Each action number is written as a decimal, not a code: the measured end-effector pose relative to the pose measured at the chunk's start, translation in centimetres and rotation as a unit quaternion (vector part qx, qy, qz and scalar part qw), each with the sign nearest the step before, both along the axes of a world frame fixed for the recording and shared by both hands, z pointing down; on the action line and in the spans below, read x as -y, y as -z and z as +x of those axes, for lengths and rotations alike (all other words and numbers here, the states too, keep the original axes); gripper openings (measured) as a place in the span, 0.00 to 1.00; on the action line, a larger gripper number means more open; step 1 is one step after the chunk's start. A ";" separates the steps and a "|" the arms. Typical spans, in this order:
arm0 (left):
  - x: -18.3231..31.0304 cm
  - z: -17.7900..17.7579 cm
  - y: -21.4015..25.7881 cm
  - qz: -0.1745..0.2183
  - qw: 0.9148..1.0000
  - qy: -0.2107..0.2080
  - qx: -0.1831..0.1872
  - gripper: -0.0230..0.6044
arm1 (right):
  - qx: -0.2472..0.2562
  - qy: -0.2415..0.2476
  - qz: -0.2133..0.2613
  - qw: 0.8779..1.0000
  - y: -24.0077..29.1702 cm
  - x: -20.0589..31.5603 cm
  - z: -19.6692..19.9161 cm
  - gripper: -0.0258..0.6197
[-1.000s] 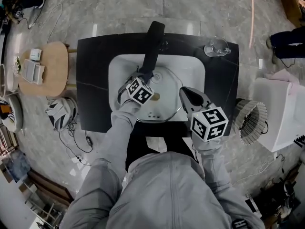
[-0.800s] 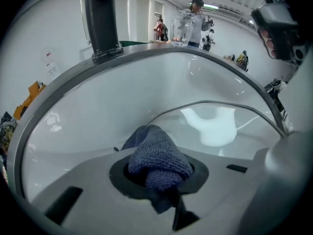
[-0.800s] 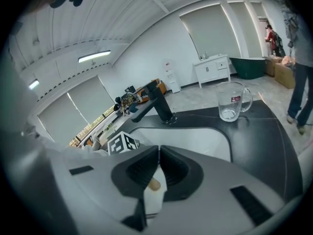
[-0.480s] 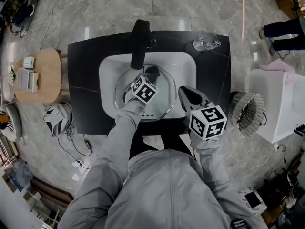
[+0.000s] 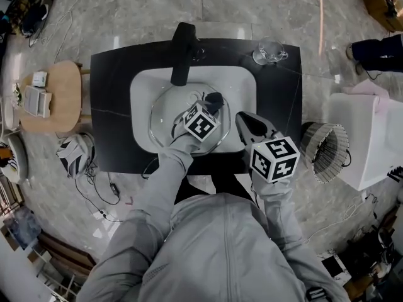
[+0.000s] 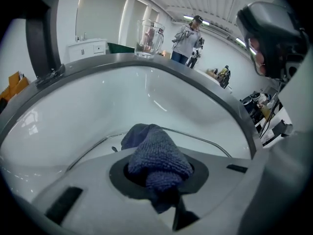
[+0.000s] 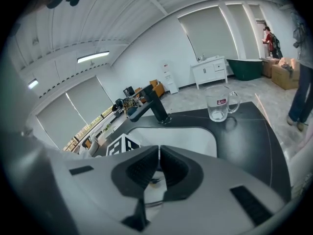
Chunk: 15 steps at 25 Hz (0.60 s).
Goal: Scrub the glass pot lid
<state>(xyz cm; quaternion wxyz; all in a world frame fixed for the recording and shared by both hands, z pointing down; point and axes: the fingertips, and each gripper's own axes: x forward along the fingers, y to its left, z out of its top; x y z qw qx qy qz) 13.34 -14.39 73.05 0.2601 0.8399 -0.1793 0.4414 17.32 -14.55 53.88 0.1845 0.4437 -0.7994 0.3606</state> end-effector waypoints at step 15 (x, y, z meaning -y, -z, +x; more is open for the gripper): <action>0.3 -9.6 -1.2 -0.008 0.995 0.049 0.082 0.17 | -0.006 0.038 0.001 0.999 -0.1 -0.6 -1.7 0.09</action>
